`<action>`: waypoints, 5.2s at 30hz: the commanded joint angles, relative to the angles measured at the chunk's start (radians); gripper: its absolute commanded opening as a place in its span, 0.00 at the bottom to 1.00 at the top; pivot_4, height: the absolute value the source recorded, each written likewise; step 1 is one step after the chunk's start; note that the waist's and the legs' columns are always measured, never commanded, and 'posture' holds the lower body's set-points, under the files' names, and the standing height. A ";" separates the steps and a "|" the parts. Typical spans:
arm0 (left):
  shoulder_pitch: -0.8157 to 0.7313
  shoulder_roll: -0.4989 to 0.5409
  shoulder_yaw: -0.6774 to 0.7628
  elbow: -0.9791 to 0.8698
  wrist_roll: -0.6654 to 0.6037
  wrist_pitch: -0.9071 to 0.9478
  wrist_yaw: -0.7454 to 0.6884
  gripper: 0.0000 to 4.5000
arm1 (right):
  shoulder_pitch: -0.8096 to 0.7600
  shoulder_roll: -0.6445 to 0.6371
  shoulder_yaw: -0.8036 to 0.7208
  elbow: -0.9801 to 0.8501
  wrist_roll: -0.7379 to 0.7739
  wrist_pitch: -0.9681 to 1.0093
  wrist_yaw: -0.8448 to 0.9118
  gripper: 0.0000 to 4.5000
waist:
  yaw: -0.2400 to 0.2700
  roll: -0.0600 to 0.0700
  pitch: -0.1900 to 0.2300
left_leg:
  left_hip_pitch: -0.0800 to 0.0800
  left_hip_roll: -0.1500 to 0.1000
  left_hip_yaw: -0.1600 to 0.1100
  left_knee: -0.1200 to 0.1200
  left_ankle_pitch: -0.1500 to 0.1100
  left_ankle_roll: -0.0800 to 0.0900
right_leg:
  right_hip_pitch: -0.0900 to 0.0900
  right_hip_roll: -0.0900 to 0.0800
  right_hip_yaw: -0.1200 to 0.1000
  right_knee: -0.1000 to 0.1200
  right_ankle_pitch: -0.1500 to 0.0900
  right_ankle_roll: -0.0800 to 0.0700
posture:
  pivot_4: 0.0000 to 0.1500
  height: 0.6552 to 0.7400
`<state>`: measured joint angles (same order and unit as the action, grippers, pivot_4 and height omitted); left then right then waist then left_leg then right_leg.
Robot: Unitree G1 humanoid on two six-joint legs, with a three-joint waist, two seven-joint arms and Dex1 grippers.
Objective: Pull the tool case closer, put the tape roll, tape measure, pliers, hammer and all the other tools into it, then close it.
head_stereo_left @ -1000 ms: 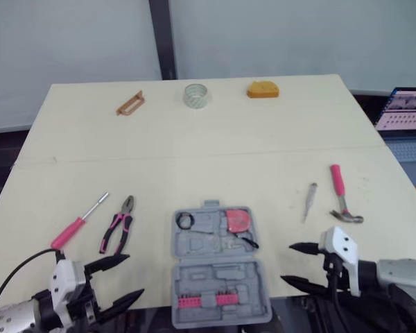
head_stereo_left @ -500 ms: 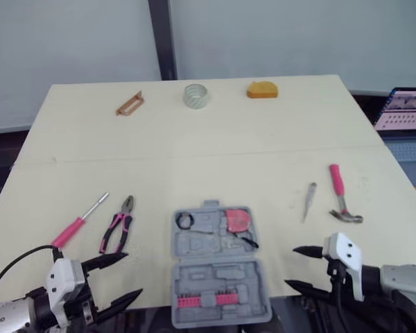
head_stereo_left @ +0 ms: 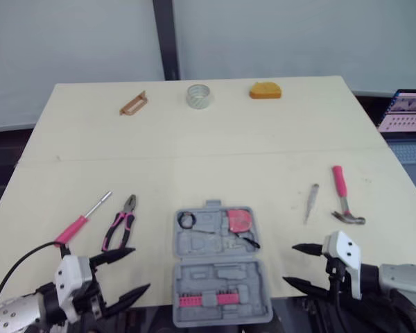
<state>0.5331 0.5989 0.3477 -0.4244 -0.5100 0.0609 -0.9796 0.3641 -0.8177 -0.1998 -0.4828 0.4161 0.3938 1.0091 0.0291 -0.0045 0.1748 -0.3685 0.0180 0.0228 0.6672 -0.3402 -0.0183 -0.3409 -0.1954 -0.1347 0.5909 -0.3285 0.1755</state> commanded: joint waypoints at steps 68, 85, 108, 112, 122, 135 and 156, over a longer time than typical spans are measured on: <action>-0.471 -0.079 -0.150 0.176 0.200 0.647 0.663 0.54 | -0.167 -0.030 -0.028 -0.075 0.088 -0.094 0.042 1.00 | 0.025 -0.001 -0.001 | 0.001 0.002 0.000 0.002 0.000 -0.001 | 0.000 0.003 0.001 0.001 0.001 -0.001 | 1.00 1.00; -0.456 0.068 -0.169 0.084 0.216 0.600 0.495 0.50 | -0.171 -0.041 -0.041 -0.044 0.091 -0.105 0.052 1.00 | 0.018 -0.001 -0.001 | 0.001 0.002 0.001 0.001 0.000 -0.001 | 0.000 0.003 0.002 0.000 0.001 -0.001 | 1.00 1.00; -0.992 0.243 -0.598 -0.015 0.163 0.587 -0.078 0.50 | -0.694 -0.066 0.366 -0.183 0.104 0.440 -0.158 1.00 | -0.003 -0.002 0.001 | -0.003 0.002 0.001 0.001 0.000 -0.002 | -0.004 0.004 0.001 0.000 0.001 -0.001 | 1.00 1.00; -1.032 0.227 -0.636 0.014 0.172 0.577 -0.108 0.50 | -0.760 -0.046 0.414 -0.172 0.096 0.468 -0.164 1.00 | -0.007 -0.002 0.001 | -0.003 0.003 0.001 0.001 0.000 -0.002 | -0.005 0.004 0.002 0.001 0.001 -0.001 | 1.00 1.00; -1.101 0.179 -0.701 0.093 0.194 0.541 -0.184 0.50 | -0.859 0.005 0.537 -0.142 0.007 0.416 -0.135 1.00 | -0.005 -0.002 0.001 | -0.005 0.003 0.001 0.002 0.000 -0.002 | -0.006 0.004 0.002 0.001 0.001 -0.001 | 1.00 1.00; -1.133 0.163 -0.706 0.127 0.219 0.533 -0.214 0.50 | -0.878 0.040 0.596 -0.114 -0.051 0.381 -0.094 1.00 | -0.005 -0.002 0.001 | -0.006 0.003 0.001 0.003 0.000 -0.002 | -0.007 0.004 0.002 0.002 0.001 -0.001 | 1.00 1.00; -1.150 0.151 -0.701 0.117 0.223 0.564 -0.214 0.50 | -0.883 0.070 0.625 -0.100 -0.072 0.381 -0.072 1.00 | -0.006 -0.002 0.001 | -0.006 0.003 0.001 0.003 0.000 -0.002 | -0.007 0.004 0.002 0.003 0.001 -0.001 | 1.00 1.00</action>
<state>-0.5896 0.7552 -0.3711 -0.2683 -0.2788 0.6260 -1.1885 -0.5062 -0.7520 0.4271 -0.5758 0.3511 0.7851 0.9235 0.0234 -0.0062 0.1757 -0.3743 0.0209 0.0243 0.6706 -0.3398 -0.0199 -0.3477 -0.1911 -0.1330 0.5935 -0.3276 0.1747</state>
